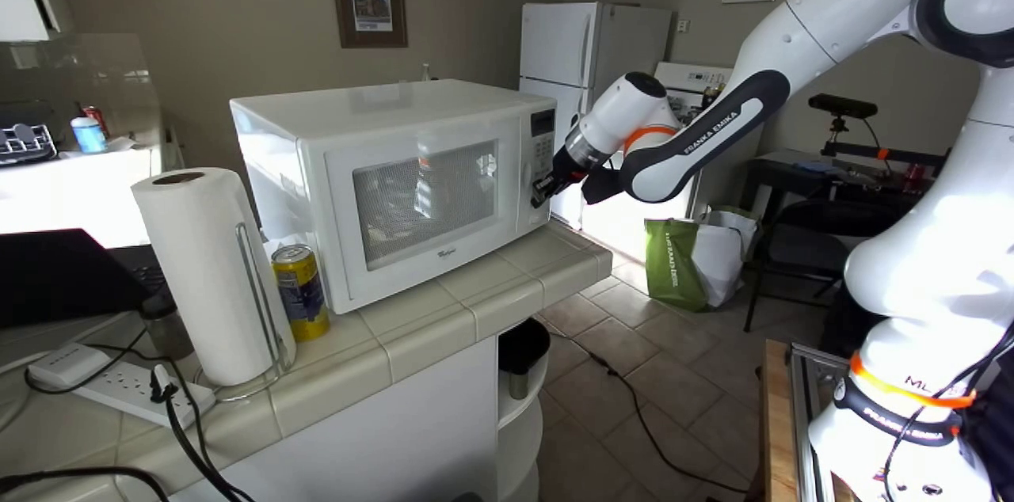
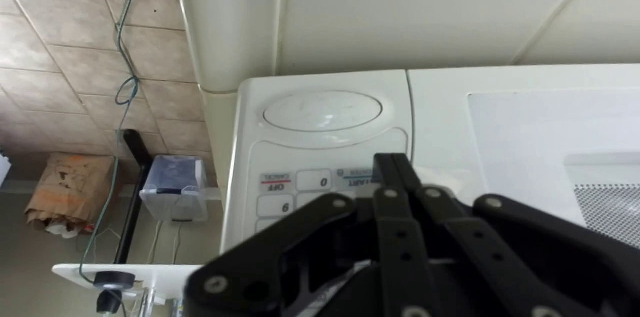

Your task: Press a button on the microwave

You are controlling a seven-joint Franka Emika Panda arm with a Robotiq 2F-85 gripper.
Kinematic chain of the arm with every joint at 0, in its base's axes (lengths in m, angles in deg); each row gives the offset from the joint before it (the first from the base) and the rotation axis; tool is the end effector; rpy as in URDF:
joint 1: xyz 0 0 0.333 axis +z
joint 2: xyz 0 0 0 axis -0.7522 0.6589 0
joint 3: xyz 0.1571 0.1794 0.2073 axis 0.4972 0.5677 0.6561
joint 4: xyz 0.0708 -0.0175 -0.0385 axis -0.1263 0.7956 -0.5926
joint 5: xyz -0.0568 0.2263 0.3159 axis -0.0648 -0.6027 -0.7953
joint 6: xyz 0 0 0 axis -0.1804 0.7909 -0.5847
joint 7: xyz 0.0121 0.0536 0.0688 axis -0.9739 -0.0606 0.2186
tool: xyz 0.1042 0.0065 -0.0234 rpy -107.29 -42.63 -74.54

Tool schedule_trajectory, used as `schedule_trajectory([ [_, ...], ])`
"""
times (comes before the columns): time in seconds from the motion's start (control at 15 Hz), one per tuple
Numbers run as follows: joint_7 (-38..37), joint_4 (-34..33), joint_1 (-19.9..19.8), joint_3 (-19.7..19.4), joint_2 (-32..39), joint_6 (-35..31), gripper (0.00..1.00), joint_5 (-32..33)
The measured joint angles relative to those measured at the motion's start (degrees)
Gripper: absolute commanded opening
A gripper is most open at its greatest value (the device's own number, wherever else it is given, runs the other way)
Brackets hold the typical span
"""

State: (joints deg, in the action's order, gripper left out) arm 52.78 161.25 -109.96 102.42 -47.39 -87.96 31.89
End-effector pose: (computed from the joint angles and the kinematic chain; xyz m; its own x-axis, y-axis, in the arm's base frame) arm 0.5401 -0.0645 0.3926 0.7608 -0.1812 0.6232 -0.2343 -0.9721 0.0035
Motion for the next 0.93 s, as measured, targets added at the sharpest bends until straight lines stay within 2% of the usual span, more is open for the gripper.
schedule_trajectory([
  [0.47, 0.00, -2.07, 1.74, 1.65, 2.50, 7.39, 0.00, -3.03],
  [0.93, 0.00, -3.25, 1.86, 1.81, 2.33, 10.43, 0.00, -6.41],
])
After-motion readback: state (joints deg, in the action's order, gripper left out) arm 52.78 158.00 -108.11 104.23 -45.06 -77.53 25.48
